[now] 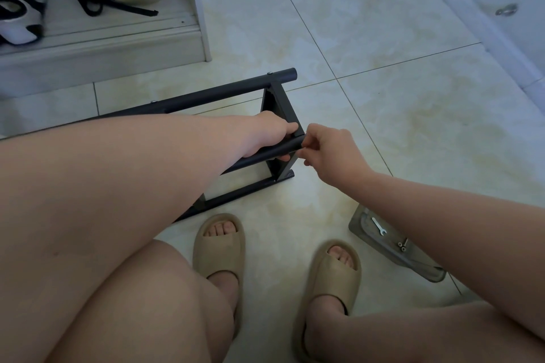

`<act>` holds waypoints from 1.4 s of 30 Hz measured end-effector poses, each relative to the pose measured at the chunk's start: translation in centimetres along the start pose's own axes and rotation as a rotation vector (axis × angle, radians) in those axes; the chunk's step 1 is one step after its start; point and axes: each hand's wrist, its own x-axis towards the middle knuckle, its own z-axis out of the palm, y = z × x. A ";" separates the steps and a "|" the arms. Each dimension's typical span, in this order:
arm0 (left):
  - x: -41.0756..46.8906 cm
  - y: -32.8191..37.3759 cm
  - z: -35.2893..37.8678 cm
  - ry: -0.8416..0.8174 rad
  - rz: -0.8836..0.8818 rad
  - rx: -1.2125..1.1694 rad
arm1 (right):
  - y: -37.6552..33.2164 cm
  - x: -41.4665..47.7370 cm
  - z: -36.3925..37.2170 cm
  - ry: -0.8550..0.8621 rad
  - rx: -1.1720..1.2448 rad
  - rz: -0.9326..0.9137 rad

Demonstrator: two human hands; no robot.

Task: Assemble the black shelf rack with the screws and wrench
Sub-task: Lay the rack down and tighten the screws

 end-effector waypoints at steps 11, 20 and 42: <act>-0.1 -0.1 0.0 -0.009 0.007 -0.023 | -0.7 0.3 0.8 0.054 0.284 0.225; 0.0 -0.2 0.3 0.016 0.012 0.004 | 0.2 -0.4 0.1 0.004 0.357 0.169; -0.5 -0.3 1.0 0.001 0.014 0.040 | 0.1 -0.9 -1.3 -0.061 0.023 0.004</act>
